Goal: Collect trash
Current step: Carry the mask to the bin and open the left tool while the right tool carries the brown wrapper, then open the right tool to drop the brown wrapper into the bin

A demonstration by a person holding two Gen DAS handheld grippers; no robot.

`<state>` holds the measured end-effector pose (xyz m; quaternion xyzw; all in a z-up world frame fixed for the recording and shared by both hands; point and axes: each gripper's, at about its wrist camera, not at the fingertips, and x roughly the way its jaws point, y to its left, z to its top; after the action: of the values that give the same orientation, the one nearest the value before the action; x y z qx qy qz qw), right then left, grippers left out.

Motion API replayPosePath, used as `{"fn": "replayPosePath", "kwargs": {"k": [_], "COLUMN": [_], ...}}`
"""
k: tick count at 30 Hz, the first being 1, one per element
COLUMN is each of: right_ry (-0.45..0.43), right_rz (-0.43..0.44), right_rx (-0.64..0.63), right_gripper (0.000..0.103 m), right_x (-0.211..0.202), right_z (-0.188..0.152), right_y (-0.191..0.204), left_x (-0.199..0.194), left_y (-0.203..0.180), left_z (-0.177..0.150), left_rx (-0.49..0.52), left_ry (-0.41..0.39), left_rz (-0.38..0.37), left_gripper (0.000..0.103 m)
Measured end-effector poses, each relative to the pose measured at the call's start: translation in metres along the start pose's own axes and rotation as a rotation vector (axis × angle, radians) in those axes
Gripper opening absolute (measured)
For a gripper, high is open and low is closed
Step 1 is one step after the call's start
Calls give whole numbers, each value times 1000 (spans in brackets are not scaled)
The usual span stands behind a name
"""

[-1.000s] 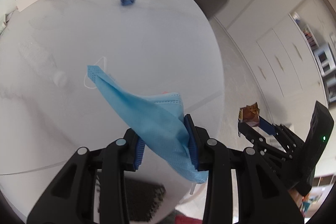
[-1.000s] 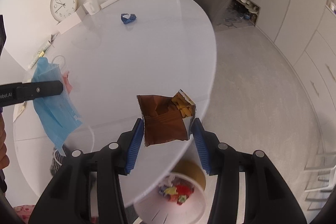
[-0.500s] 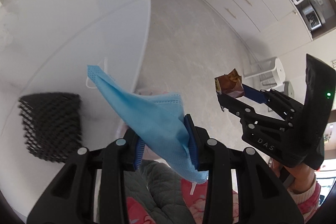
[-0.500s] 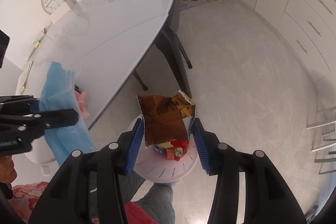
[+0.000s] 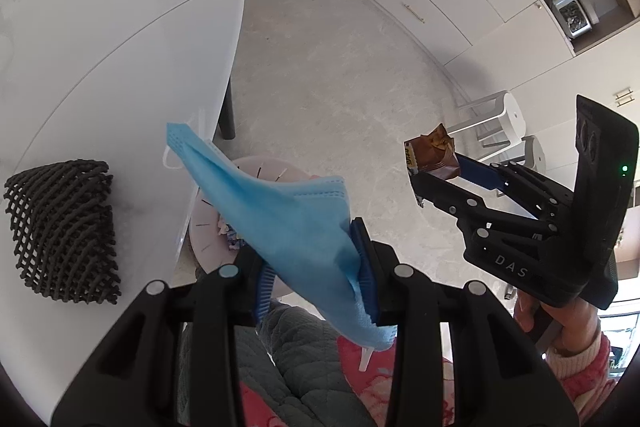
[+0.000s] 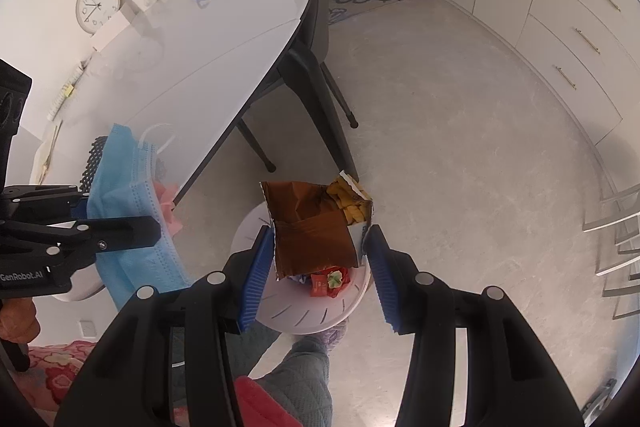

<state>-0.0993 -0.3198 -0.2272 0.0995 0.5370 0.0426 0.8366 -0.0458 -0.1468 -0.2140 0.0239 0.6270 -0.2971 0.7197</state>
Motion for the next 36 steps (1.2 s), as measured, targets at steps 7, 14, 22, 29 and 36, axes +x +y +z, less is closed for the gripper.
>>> {"fn": "replayPosePath", "kwargs": {"k": [7, 14, 22, 29, 36], "right_ry": [0, 8, 17, 19, 24], "right_rz": [8, 9, 8, 9, 17], "right_rx": [15, 34, 43, 34, 7], "right_gripper": [49, 49, 49, 49, 49], "right_x": [3, 6, 9, 10, 8], "right_z": [-1, 0, 0, 0, -4], "right_y": [-6, -10, -12, -9, 1], "left_x": [-1, 4, 5, -6, -40], "left_y": [0, -1, -3, 4, 13], "left_z": [-2, 2, 6, 8, 11], "left_rx": [3, -5, 7, 2, -9], "left_ry": [5, 19, 15, -9, -103], "left_rz": [-4, 3, 25, 62, 135], "left_gripper": [37, 50, 64, 68, 77]}}
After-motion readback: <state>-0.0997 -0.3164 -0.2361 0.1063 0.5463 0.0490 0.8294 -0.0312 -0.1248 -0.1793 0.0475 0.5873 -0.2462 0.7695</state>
